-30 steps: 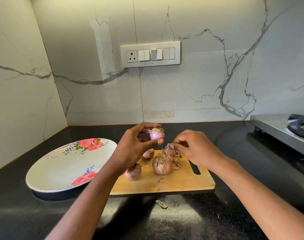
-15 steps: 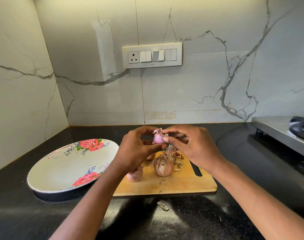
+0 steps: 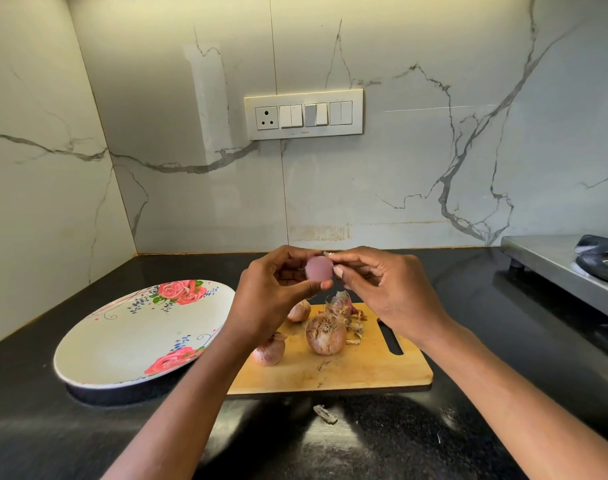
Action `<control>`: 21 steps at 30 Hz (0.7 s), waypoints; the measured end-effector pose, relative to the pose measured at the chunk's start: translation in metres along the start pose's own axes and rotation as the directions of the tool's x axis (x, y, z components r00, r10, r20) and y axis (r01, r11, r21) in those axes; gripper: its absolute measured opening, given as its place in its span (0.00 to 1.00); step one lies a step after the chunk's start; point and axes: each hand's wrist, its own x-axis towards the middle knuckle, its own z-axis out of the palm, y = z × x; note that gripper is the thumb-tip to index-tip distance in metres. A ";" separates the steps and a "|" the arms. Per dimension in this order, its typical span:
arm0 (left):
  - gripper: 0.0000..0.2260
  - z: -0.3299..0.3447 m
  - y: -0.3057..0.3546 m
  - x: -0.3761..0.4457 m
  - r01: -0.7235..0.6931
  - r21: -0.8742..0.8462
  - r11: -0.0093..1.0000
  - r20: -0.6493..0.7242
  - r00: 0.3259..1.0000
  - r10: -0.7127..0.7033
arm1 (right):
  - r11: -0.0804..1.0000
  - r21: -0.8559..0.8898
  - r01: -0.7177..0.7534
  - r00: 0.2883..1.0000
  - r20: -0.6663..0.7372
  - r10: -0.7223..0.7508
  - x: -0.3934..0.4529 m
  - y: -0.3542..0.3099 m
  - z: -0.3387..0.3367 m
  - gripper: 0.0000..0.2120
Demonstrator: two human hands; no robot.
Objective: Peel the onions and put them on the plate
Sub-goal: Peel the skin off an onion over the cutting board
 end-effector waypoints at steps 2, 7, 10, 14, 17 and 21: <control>0.25 0.000 0.001 0.000 -0.008 0.011 1.000 0.003 1.000 0.008 | 1.000 0.007 -0.015 1.000 0.004 0.015 0.000 0.000 -0.001 0.11; 0.24 0.000 0.000 -0.001 -0.004 0.013 1.000 0.005 1.000 0.004 | 0.999 0.022 -0.046 0.999 0.001 0.046 0.001 0.001 -0.001 0.09; 0.24 0.000 0.001 -0.001 0.007 -0.005 1.000 0.010 1.000 -0.007 | 0.995 0.049 -0.084 0.996 -0.030 0.085 0.000 0.003 0.002 0.07; 0.22 0.000 0.000 -0.002 0.014 -0.046 0.999 0.015 1.000 -0.013 | 0.994 0.049 -0.101 0.991 -0.089 0.105 0.000 0.003 0.009 0.05; 0.21 0.000 0.000 -0.002 0.020 -0.057 0.998 0.024 1.000 -0.018 | 0.992 0.066 -0.110 0.987 -0.107 0.116 0.000 0.001 0.011 0.04; 0.21 -0.003 0.000 -0.001 0.018 -0.059 0.998 0.041 0.999 -0.016 | 0.987 0.090 -0.131 0.987 -0.082 0.138 0.000 0.000 0.010 0.04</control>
